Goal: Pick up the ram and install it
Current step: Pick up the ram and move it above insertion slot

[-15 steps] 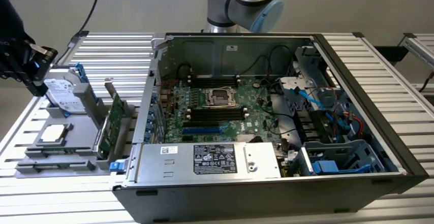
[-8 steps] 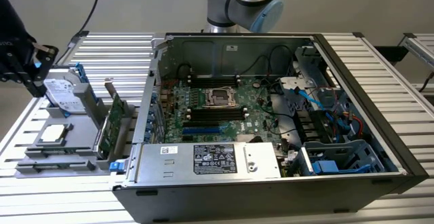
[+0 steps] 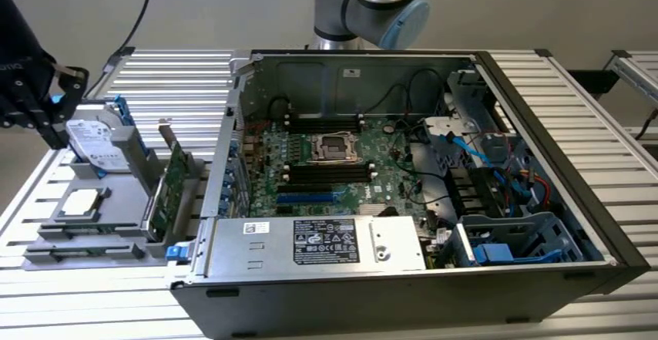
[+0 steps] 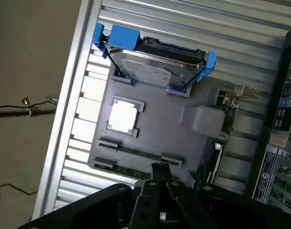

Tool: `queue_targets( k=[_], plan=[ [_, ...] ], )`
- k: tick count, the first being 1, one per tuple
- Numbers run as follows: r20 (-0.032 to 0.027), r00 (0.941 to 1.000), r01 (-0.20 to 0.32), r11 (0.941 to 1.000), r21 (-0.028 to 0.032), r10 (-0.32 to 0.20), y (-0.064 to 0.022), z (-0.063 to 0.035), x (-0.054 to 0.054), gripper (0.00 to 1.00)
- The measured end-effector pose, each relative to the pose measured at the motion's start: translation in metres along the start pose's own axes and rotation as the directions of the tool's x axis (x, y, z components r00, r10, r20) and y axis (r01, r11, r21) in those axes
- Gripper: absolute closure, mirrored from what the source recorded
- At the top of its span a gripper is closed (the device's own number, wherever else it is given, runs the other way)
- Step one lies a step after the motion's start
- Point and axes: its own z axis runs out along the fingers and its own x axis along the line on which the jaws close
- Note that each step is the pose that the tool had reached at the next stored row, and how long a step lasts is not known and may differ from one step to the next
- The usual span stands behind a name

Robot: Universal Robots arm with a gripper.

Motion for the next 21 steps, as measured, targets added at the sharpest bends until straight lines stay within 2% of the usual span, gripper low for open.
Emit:
queue_targets(
  k=[5, 10, 15, 21],
  plan=[
    [-0.0041, 0.9959, 0.091, 0.9959, 0.0024, -0.091, 0.0, 0.001, 0.0, 0.89],
    [-0.0086, 0.9835, 0.181, 0.9835, 0.0045, -0.181, -0.0001, 0.0023, -0.0001, 0.89],
    [-0.013, 0.9631, 0.269, 0.9632, 0.0062, -0.269, -0.0002, 0.0038, -0.0001, 0.89],
    [-0.0185, 0.928, 0.372, 0.928, 0.0076, -0.372, -0.0002, 0.0051, -0.0002, 0.89]
  ],
)
